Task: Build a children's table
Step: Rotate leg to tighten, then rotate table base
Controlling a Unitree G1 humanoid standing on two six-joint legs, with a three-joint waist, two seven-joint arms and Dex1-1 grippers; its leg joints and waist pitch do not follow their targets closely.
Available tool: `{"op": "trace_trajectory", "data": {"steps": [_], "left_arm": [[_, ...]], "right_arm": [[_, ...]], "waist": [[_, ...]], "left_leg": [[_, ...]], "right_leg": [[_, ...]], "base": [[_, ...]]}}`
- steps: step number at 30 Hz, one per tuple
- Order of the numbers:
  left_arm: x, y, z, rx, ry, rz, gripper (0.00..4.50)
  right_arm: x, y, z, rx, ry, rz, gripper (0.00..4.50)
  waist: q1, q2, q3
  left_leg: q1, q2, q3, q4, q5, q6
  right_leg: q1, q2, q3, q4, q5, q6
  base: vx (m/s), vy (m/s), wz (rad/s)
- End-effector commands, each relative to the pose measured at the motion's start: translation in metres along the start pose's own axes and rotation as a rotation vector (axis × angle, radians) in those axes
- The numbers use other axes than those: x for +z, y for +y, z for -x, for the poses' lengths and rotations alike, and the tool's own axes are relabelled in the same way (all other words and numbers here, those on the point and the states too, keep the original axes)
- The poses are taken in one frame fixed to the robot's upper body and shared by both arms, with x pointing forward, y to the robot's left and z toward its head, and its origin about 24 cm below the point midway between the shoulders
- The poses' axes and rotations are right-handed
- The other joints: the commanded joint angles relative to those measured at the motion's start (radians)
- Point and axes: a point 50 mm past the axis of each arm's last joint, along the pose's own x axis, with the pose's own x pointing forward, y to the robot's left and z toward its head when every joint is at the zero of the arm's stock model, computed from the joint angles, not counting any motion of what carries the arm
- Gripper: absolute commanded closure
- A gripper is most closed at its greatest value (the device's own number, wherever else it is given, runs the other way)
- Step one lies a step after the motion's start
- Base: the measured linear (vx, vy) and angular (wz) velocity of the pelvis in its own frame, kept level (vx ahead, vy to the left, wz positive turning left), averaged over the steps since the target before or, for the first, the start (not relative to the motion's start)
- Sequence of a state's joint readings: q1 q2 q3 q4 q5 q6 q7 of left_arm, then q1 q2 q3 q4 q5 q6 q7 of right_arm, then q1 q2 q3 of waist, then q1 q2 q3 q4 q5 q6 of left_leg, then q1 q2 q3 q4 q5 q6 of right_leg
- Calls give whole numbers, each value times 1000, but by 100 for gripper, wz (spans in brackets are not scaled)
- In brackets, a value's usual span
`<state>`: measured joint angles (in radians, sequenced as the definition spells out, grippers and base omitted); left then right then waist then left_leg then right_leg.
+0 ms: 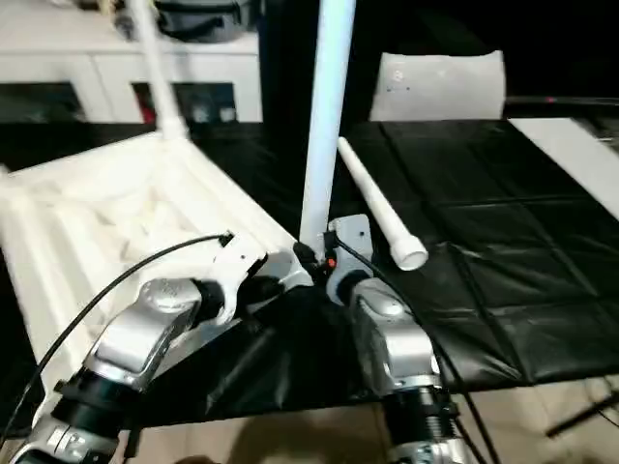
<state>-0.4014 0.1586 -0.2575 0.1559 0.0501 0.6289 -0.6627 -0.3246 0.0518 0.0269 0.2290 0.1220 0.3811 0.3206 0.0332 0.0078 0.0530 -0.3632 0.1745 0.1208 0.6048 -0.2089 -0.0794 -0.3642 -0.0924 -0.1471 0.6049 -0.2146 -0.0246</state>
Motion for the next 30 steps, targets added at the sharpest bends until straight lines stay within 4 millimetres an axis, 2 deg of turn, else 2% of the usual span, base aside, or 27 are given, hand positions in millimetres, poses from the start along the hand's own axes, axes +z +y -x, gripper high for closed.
{"op": "trace_trajectory", "data": {"steps": [1,2,4,7,10,11,12,13,14,15,16,17,18,19,21,23,24,25,26,27,28,29,30], "left_arm": [[41,-6,-1,-37,-145,-129,450],[39,-3,1,-42,-143,-135,450],[37,0,3,-47,-137,-146,450],[30,8,8,-44,-119,-173,450],[29,11,10,-36,-115,-187,450],[29,12,10,-34,-118,-196,450],[30,14,11,-29,-134,-202,450],[31,16,12,-27,-162,-191,450],[32,16,13,-28,-170,-184,450],[36,16,15,-37,-211,-156,450],[41,16,18,-44,-267,-124,423],[41,16,19,-46,-271,-119,406],[43,16,20,-50,-284,-102,395],[45,14,25,-83,-299,-85,395],[45,14,29,-93,-310,-76,386],[47,19,36,-75,-332,-42,358],[47,19,36,-75,-332,-42,358],[46,33,47,4,-326,-20,358],[46,33,47,4,-326,-20,358],[44,43,53,65,-313,-27,358],[31,73,84,298,-192,-90,358],[27,80,93,361,-153,-112,358],[27,81,94,367,-150,-113,358]], "right_arm": [[-27,26,-4,120,116,-70,145],[-26,24,-2,115,103,-59,145],[-24,21,0,113,88,-56,132],[-15,12,10,85,24,-31,99],[-11,8,16,59,-7,-36,82],[-7,5,21,44,-34,-46,82],[-4,2,26,28,-54,-54,63],[-1,-1,34,15,-76,-66,56],[-1,-2,36,13,-80,-69,51],[0,-2,41,17,-86,-65,44],[0,-2,47,19,-92,-59,41],[-1,-2,48,18,-92,-64,26],[-1,-2,50,14,-92,-79,17],[-6,-3,56,6,-75,-83,11],[-10,-2,58,9,-53,-83,2],[-16,-2,61,4,-17,-77,0],[-16,-2,61,4,-17,-77,0],[-22,0,61,17,31,-43,0],[-22,0,61,17,31,-43,0],[-24,1,60,27,50,-30,0],[-27,8,55,78,109,17,0],[-28,10,53,90,123,27,0],[-28,10,53,91,124,28,0]], "waist": [[3,7,-45],[4,7,-46],[9,8,-48],[11,6,-51],[19,6,-55],[24,5,-59],[25,4,-62],[33,6,-72],[34,2,-78],[33,1,-78],[34,-2,-78],[37,-2,-82],[36,-4,-84],[39,-9,-75],[40,-13,-67],[38,-15,-52],[36,-16,-49],[36,-15,-47],[31,-14,-43],[31,-9,-43],[25,-1,-44],[19,-2,-45],[13,-3,-46]], "left_leg": [[6,49,-19,-92,-399,-15],[5,49,-17,-91,-372,-11],[-2,54,-16,-96,-325,-3],[1,58,-10,-95,-297,3],[-3,60,-4,-95,-230,12],[-3,62,-2,-95,-190,18],[-5,64,-1,-97,-176,18],[-6,62,2,-88,-104,30],[-10,64,3,-82,-22,48],[-11,62,6,-79,9,59],[-12,60,10,-76,39,77],[-10,59,13,-71,54,94],[-13,58,13,-69,72,104],[-16,60,18,-73,52,123],[-15,59,23,-79,-23,111],[-11,57,29,-88,-161,57],[-11,56,30,-90,-182,46],[-3,57,28,-93,-221,24],[0,55,27,-96,-254,11],[1,55,25,-96,-268,5],[2,54,19,-98,-287,-9],[-3,53,17,-100,-287,-11],[-7,51,15,-101,-286,-12]], "right_leg": [[30,-84,62,-118,-477,-67],[30,-89,67,-122,-480,-70],[34,-87,70,-115,-423,-79],[30,-85,74,-110,-394,-91],[32,-83,78,-100,-312,-109],[35,-83,80,-92,-255,-124],[37,-82,80,-87,-223,-134],[40,-78,82,-72,-98,-144],[43,-75,82,-51,44,-168],[42,-73,82,-47,95,-179],[43,-73,81,-41,150,-200],[42,-75,83,-38,177,-213],[44,-75,84,-34,194,-220],[39,-77,84,-39,163,-231],[37,-78,85,-50,50,-223],[31,-78,90,-80,-226,-154],[31,-76,90,-85,-284,-134],[25,-75,91,-95,-374,-97],[21,-73,91,-103,-433,-69],[20,-74,90,-105,-454,-58],[19,-69,89,-106,-457,-34],[22,-66,89,-102,-445,-30],[24,-64,88,-99,-434,-27]], "base": [[0,0,0],[0,0,0],[0,0,0],[0,0,0],[0,0,0],[0,0,0],[67,-8,-1],[67,-8,-1],[73,3,-3],[52,15,-5],[52,15,-5],[0,0,0],[0,0,0],[0,0,0],[0,0,0],[0,0,0],[0,0,0],[0,0,0],[0,0,0],[0,0,0],[0,0,0],[0,0,0],[0,0,0]]}}
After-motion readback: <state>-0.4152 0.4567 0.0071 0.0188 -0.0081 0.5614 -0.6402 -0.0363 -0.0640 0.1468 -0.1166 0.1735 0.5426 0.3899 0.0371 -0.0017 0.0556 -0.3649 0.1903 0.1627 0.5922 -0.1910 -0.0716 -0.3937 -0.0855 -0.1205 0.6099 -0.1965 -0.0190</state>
